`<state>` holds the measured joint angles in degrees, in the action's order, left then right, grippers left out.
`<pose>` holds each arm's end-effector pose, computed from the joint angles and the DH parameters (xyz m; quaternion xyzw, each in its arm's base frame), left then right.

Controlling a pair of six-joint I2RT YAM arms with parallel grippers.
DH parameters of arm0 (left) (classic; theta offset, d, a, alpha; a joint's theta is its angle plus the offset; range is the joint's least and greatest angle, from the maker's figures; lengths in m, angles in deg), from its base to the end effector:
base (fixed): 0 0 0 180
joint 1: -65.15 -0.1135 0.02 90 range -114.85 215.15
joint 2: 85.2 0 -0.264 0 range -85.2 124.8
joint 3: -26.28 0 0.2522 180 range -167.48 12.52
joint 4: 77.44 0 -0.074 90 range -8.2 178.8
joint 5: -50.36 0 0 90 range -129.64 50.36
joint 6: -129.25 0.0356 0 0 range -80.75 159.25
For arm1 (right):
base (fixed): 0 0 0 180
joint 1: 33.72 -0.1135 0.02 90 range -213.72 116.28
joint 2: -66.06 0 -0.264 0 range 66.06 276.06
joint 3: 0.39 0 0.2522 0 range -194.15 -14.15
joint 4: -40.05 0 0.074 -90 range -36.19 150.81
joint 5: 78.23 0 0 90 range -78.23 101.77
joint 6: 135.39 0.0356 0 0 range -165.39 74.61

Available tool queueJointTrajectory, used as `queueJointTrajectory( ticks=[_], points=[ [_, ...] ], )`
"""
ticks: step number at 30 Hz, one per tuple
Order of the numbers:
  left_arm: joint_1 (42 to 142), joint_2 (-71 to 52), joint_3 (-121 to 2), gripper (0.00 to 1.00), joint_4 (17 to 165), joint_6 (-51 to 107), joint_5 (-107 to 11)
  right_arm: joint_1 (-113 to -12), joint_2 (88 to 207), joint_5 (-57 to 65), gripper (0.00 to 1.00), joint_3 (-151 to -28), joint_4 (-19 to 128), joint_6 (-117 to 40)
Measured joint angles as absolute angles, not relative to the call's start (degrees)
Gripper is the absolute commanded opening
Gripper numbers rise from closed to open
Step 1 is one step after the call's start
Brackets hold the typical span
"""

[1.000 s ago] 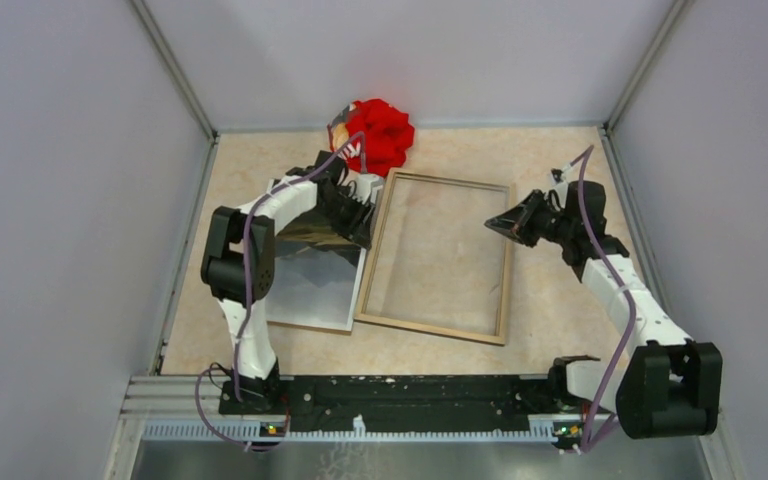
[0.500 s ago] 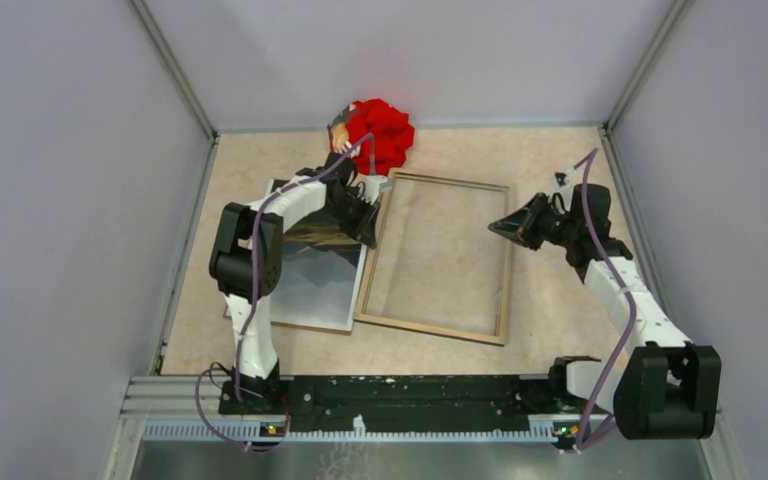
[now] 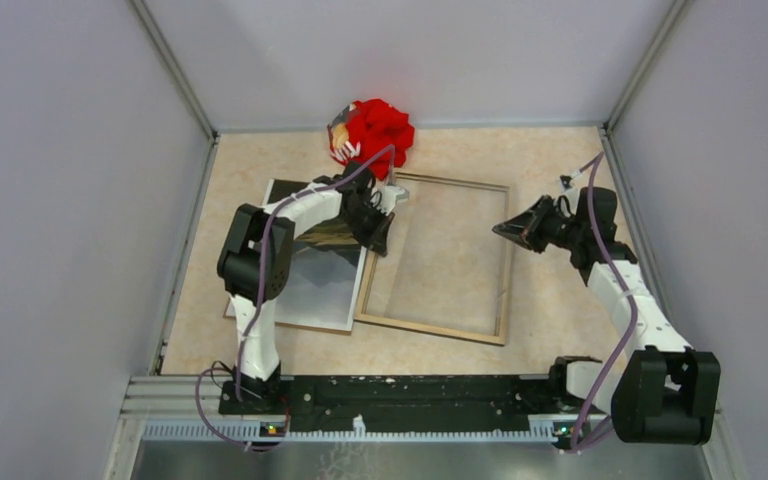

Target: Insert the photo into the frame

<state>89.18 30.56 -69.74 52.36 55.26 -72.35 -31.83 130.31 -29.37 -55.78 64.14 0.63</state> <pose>0.3646 -0.1836 0.1684 0.3696 0.8710 -0.2883 0.1473 0.2397 0.0155 0.2576 0.1807 0.8199 0.4540 0.2984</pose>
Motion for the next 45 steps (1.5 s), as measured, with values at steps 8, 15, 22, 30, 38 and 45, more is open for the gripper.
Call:
queueJointTrajectory(
  ticks=[8,15,22,30,38,45],
  points=[
    [86.1,29.5,-70.8,0.42,50.8,55.3,-72.7,-31.7,129.0,-29.9,0.0,-54.3,64.1,0.6],
    [83.5,27.3,-71.0,0.46,52.4,56.9,-69.5,-31.7,127.9,-30.0,0.0,-52.3,64.9,0.2],
    [84.0,27.9,-70.5,0.39,53.3,57.3,-69.3,-31.7,127.6,-30.0,0.0,-52.3,65.1,-0.2],
    [83.8,30.5,-70.6,0.13,53.9,57.4,-71.0,-31.7,126.9,-30.2,0.0,-52.0,66.0,-0.4],
    [84.5,30.5,-70.4,0.09,54.5,58.9,-72.2,-31.6,125.1,-30.4,0.0,-52.0,67.9,-1.1],
    [87.6,29.6,-68.1,0.08,57.9,59.3,-73.3,-31.5,122.5,-31.3,0.0,-49.3,68.3,-1.3]
  ],
)
